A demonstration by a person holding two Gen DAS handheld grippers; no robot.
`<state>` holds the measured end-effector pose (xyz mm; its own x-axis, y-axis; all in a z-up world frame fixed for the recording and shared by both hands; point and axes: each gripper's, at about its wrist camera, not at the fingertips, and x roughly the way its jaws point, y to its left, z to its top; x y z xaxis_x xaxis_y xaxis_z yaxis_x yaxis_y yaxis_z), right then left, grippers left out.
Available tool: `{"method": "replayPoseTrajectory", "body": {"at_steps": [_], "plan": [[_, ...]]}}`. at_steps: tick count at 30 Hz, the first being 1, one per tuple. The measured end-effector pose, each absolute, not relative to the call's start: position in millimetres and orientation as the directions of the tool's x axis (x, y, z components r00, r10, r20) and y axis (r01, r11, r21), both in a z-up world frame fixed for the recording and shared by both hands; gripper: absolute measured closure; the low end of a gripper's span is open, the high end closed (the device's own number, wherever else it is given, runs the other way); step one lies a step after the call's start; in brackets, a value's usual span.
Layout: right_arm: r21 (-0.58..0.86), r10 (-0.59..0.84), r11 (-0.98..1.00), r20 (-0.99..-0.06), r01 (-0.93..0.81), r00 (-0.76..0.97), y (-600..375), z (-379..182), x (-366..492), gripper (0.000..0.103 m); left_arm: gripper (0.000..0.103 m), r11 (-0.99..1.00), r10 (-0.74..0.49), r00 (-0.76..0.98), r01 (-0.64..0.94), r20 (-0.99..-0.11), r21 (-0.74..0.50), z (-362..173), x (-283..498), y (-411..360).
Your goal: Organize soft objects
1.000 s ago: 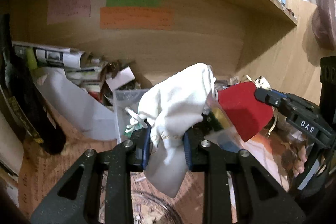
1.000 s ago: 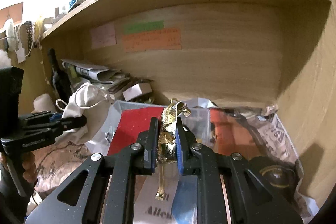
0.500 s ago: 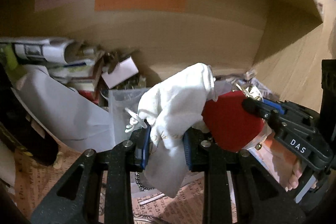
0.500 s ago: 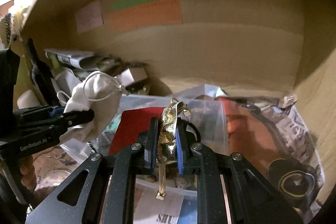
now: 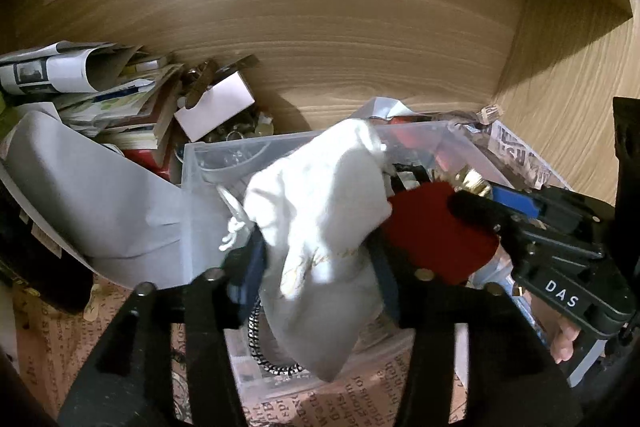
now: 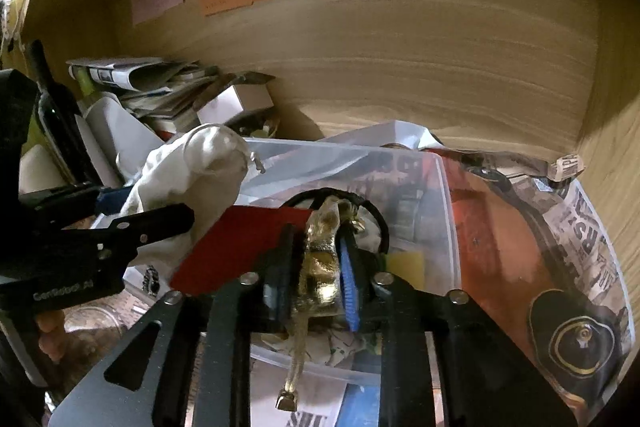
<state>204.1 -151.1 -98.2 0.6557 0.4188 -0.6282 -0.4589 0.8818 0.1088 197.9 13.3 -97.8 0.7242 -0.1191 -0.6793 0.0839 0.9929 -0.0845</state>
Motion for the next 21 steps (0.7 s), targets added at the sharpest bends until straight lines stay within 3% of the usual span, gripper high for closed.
{"method": "replayPoseTrajectory", "body": {"at_steps": [5,13,21], "plan": [[0.105,0.421,0.879,-0.629,-0.465,0.654,-152.0,-95.5,200.8,0.057,0.039,0.991,-0.131,0.729,0.092,-0.672,-0.093,-94.0,193.1,14.3],[0.084,0.44,0.874,-0.555,-0.478,0.706,-160.0,-68.0,179.8,0.053,0.037,0.992,-0.123,0.798,0.09,-0.59,-0.086,-65.4,162.2,16.4],[0.084,0.478,0.866,-0.427,-0.493,0.767,-176.6,-24.5,143.5,0.052,0.036,0.995,-0.095,0.89,0.078,-0.446,-0.057,-25.3,117.2,13.0]]}}
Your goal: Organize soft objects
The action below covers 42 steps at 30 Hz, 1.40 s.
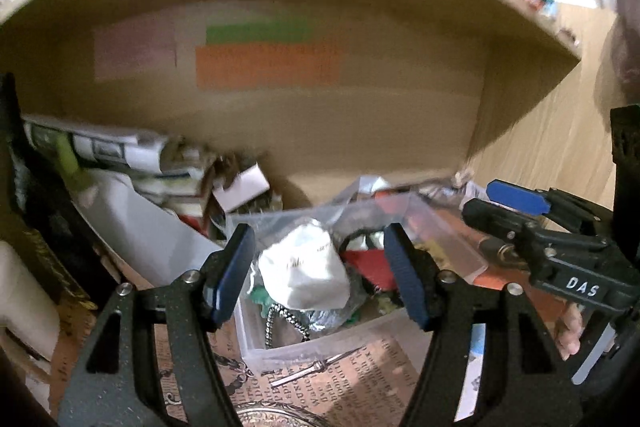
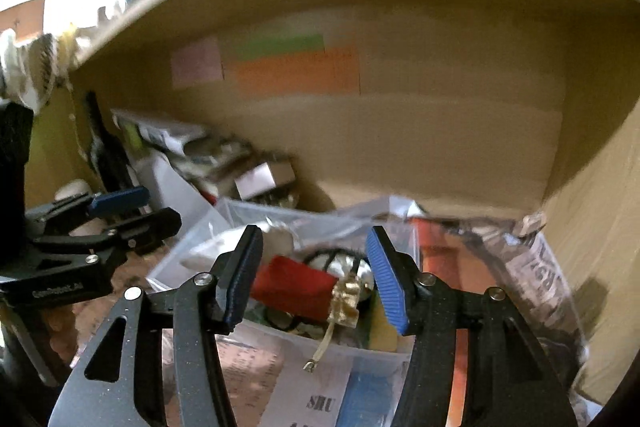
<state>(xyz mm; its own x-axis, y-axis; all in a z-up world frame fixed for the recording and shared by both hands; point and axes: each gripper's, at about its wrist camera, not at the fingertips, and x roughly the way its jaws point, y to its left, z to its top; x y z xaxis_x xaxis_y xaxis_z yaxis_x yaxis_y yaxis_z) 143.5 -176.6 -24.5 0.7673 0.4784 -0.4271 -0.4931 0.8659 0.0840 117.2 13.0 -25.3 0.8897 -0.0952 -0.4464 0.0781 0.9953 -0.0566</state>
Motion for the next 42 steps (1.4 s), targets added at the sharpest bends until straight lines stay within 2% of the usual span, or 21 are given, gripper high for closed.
{"method": "replayPoseTrajectory", "body": {"at_steps": [2,6,10,12,14,17,22,42], "plan": [[0.086,0.488,0.863,-0.396,-0.498,0.778,-180.3,-15.2,133.7,0.048,0.035,0.996,-0.087,0.907,0.074,-0.412,-0.049,-16.6,106.3,11.6],[0.084,0.503,0.858,-0.341,-0.507,0.794,-186.6,0.3,114.9,0.047,0.027,0.997,-0.081,0.932,0.068,-0.353,-0.047,-3.3,85.8,10.8],[0.089,0.509,0.857,-0.294,-0.507,0.809,-191.4,9.2,99.7,0.03,0.017,0.997,-0.073,0.95,0.062,-0.304,-0.046,6.2,67.9,9.7],[0.092,0.51,0.858,-0.28,-0.506,0.813,-193.4,10.7,95.6,0.028,0.012,0.997,-0.067,0.957,0.057,-0.282,-0.044,9.5,60.4,8.9],[0.094,0.511,0.857,-0.269,-0.506,0.816,-194.7,12.8,91.3,0.022,0.006,0.998,-0.062,0.962,0.052,-0.266,-0.043,12.3,53.7,8.6],[0.088,0.508,0.86,-0.257,-0.503,0.822,-194.3,14.4,85.1,0.016,0.002,0.998,-0.059,0.966,0.048,-0.253,-0.048,16.1,46.2,9.0],[0.086,0.507,0.86,-0.24,-0.502,0.828,-194.6,16.1,77.4,0.004,0.0,0.998,-0.05,0.968,0.038,-0.246,-0.054,17.1,40.6,8.3],[0.096,0.507,0.861,-0.229,-0.499,0.831,-194.6,16.3,72.0,0.002,0.0,0.998,-0.045,0.969,0.035,-0.241,-0.044,16.8,36.9,5.8]]}}
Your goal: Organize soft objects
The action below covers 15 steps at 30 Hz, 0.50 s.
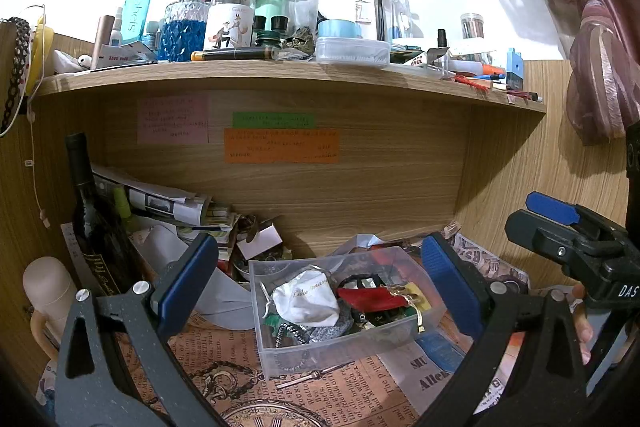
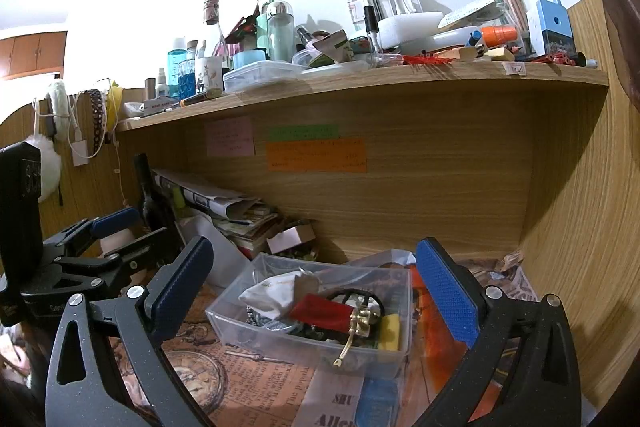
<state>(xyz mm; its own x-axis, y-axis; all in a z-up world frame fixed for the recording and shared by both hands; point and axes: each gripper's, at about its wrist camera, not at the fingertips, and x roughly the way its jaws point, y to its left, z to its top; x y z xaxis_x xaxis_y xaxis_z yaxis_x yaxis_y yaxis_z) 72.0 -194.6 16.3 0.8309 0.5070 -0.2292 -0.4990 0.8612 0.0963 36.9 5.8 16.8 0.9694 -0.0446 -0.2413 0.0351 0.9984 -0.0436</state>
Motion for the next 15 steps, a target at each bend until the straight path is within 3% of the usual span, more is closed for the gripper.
{"method": "replayPoseTrajectory", "body": {"at_steps": [15], "plan": [[0.096,0.506,0.862,-0.23,-0.498,0.832,-192.9,15.4,70.8,0.001,0.0,0.998,-0.043,0.969,0.033,-0.242,-0.044,16.5,36.9,4.4]]}}
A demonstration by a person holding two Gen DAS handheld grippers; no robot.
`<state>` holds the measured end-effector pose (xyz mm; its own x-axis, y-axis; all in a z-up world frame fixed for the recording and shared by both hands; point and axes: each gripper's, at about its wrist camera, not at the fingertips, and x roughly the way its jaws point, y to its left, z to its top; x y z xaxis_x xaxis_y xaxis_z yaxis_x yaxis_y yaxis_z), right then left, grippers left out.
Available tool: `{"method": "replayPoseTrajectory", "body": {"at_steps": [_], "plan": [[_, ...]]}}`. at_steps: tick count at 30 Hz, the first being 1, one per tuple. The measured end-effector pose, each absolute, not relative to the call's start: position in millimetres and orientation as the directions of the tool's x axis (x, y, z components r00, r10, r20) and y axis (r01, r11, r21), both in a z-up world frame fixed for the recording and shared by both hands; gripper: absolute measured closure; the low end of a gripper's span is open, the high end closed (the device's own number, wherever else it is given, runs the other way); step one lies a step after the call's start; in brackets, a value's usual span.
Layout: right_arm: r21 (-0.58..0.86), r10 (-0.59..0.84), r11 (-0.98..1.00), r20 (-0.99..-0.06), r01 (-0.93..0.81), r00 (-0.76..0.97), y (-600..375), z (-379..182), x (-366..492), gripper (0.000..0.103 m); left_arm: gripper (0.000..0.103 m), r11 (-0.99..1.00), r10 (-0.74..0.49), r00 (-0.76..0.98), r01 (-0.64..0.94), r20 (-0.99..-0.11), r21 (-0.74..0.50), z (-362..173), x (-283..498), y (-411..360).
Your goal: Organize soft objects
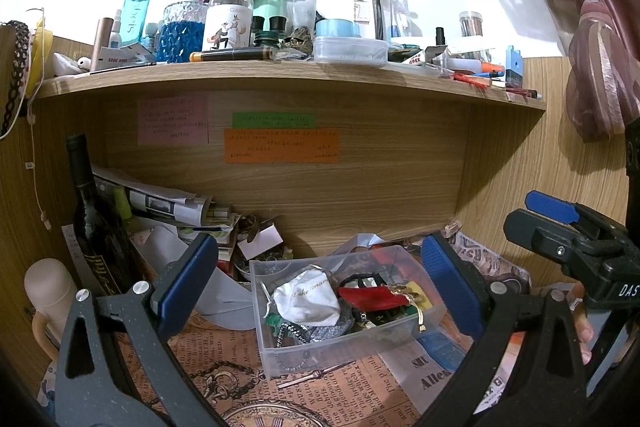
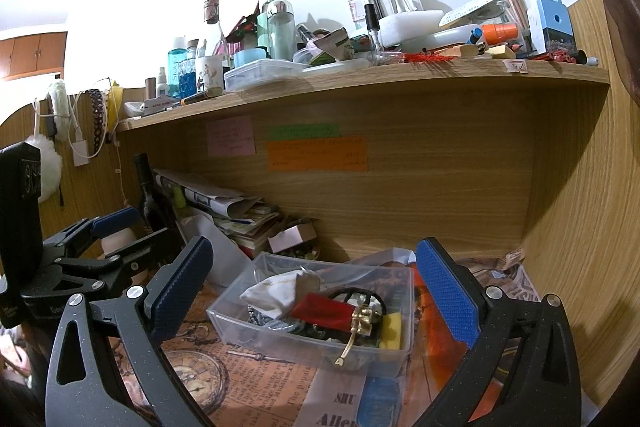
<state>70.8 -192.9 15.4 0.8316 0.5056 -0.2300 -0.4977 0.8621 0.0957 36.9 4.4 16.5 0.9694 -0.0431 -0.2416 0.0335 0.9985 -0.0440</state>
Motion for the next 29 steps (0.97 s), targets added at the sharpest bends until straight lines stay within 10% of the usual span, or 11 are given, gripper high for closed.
{"method": "replayPoseTrajectory", "body": {"at_steps": [29], "plan": [[0.1,0.495,0.868,-0.263,-0.487,0.828,-186.0,7.7,76.2,0.001,0.0,0.996,-0.086,0.961,0.075,-0.264,-0.05,10.4,43.2,12.6]]}}
